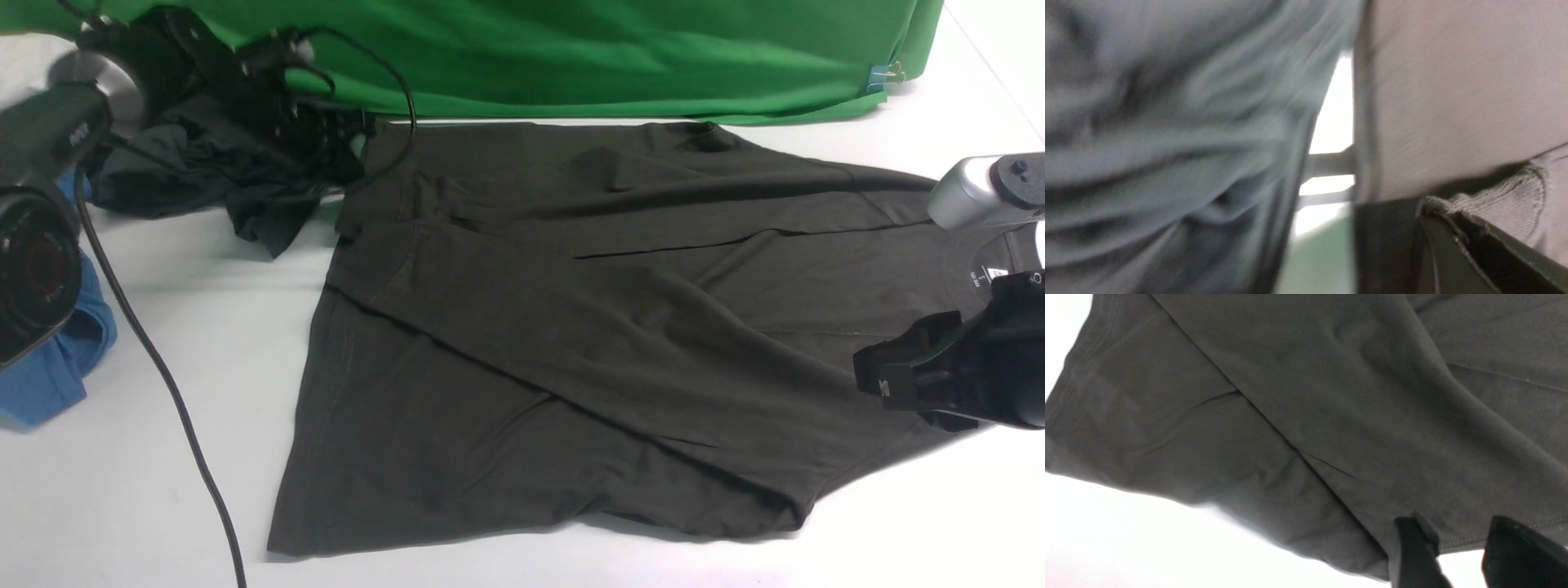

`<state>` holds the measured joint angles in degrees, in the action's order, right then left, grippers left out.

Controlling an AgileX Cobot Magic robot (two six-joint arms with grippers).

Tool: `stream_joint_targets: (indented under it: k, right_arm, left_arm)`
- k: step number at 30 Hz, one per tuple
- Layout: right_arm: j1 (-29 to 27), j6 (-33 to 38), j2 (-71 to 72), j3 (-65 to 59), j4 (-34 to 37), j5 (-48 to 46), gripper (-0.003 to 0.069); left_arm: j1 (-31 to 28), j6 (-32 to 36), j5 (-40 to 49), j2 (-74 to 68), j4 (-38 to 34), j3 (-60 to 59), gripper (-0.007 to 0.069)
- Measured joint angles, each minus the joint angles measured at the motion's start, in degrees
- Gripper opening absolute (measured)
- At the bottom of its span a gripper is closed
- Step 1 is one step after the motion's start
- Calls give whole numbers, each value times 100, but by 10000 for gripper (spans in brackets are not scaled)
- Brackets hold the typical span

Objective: Fold a long-sleeved shirt on a white desktop.
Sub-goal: 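Grab the top left corner of the dark shirt with the left gripper, then fold the left side of the dark shirt inward over its body with the left gripper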

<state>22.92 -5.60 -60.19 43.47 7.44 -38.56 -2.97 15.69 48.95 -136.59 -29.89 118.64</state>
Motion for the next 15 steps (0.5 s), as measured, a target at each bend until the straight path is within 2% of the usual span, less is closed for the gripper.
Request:
stream_joint_targets:
  k: [4,11,15]
  right_arm:
    - [0,0,0,0,0,5,242]
    - [0,0,0,0,0,5,242]
    - [0,0,0,0,0,5,242]
  left_arm:
    - [0,339,26,90,-469,75,28]
    - [0,1002,136,90,-2228,84,28]
    - [0,1159,367,90,-2946,158,28]
